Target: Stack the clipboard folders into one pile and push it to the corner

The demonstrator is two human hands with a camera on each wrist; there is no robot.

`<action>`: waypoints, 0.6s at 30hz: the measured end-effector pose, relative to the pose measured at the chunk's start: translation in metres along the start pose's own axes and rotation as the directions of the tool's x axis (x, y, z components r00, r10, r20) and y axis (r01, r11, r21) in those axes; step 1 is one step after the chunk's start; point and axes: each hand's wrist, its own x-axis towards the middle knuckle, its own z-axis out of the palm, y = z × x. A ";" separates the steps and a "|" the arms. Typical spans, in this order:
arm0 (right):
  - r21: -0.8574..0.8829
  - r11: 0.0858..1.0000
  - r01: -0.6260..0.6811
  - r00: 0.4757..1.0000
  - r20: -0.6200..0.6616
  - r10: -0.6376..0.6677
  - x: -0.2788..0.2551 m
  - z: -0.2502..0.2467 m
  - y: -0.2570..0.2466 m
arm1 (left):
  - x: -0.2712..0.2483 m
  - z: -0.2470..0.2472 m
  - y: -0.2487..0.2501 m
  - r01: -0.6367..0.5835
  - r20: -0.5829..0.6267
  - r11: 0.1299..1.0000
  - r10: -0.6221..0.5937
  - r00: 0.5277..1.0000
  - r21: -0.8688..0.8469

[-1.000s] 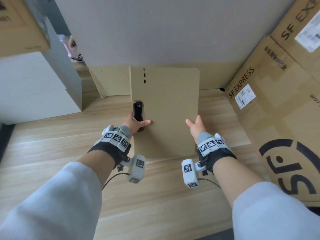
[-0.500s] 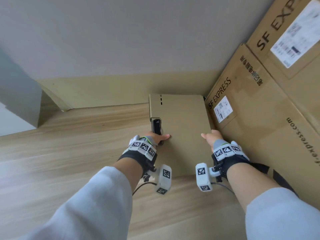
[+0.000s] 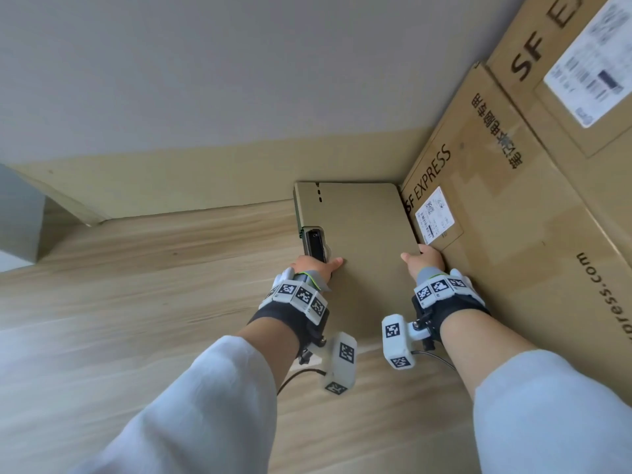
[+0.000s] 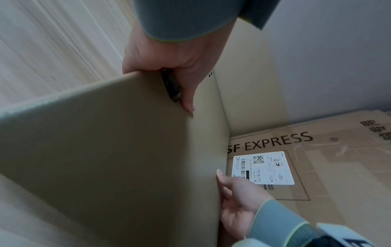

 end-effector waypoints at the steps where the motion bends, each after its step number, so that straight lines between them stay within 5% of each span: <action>1: -0.007 1.000 0.003 1.000 -0.005 -0.003 0.003 0.002 0.000 | 0.000 0.001 0.001 0.021 -0.040 0.999 -0.020 0.999 0.039; 11: -0.143 0.986 0.083 0.996 0.035 -0.079 0.003 0.006 0.009 | 0.000 0.008 0.004 0.061 -0.097 0.997 -0.057 0.994 0.046; 18: -0.016 0.968 0.250 0.968 0.036 -0.249 -0.014 0.000 0.009 | -0.003 0.000 -0.011 0.019 -0.054 1.000 -0.018 0.998 0.018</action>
